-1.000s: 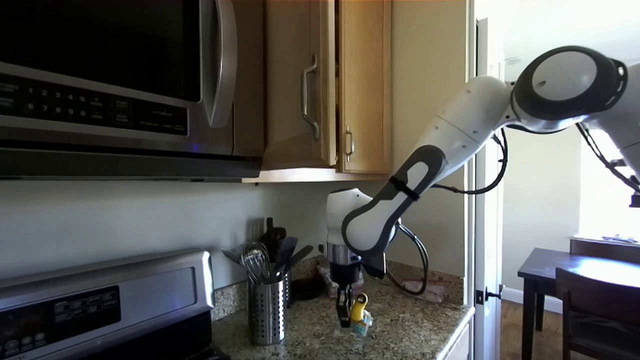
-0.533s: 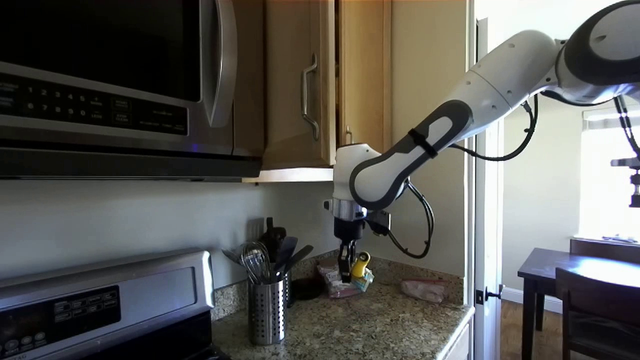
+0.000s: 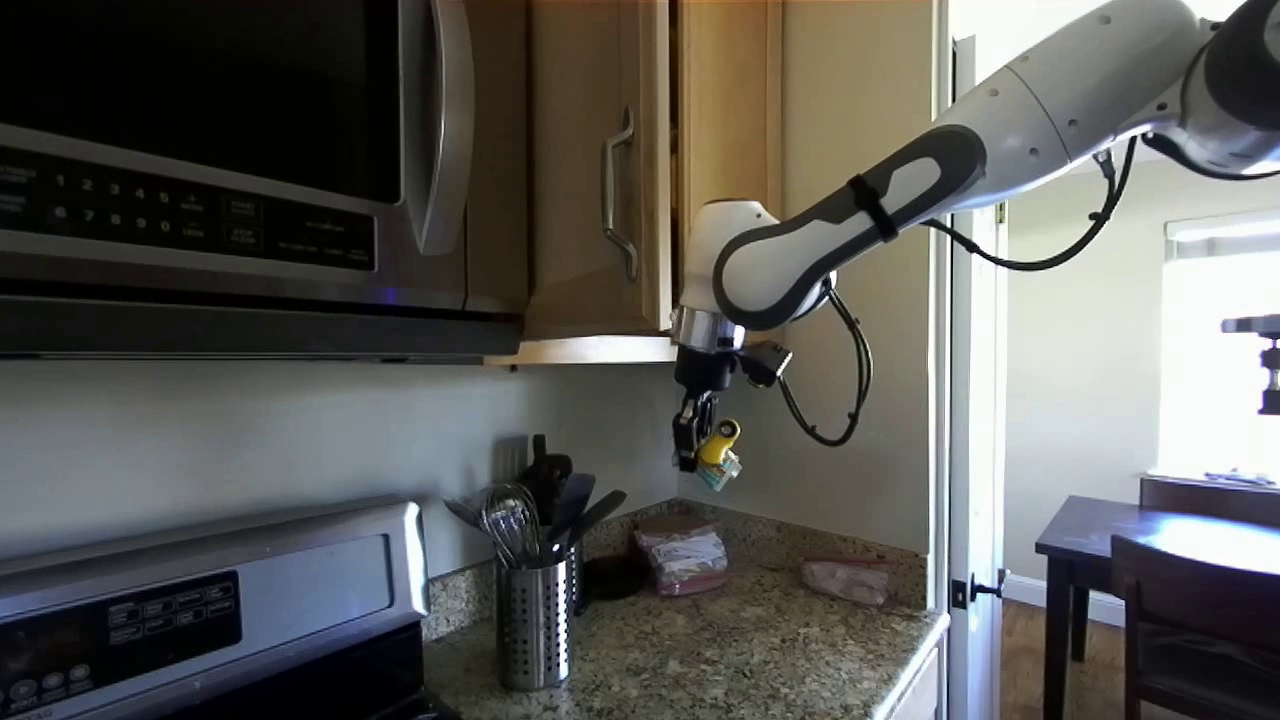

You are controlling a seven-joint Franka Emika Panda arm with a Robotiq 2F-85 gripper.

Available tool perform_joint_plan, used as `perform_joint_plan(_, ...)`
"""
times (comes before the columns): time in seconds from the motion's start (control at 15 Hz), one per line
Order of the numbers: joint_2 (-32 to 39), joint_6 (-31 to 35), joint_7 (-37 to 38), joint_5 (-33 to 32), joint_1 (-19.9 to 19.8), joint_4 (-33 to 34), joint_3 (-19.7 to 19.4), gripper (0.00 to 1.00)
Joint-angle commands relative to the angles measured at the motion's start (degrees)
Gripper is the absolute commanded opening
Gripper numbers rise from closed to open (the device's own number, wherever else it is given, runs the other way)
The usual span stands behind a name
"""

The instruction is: Open the top cabinet then pick up the yellow object on the counter place it inside the cabinet and then close the cabinet

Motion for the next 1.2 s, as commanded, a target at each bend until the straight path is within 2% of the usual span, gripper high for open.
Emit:
perform_joint_plan(0.0,-2.0,-2.3,2.4,-1.3,-0.2,3.7,-0.5,0.08)
perform_joint_plan(0.53,-1.7,-2.5,3.8,-1.4,-0.3,14.1,-0.9,0.08)
perform_joint_plan(1.13,1.8,1.7,1.5,-0.3,-0.6,23.9,-0.9,0.08)
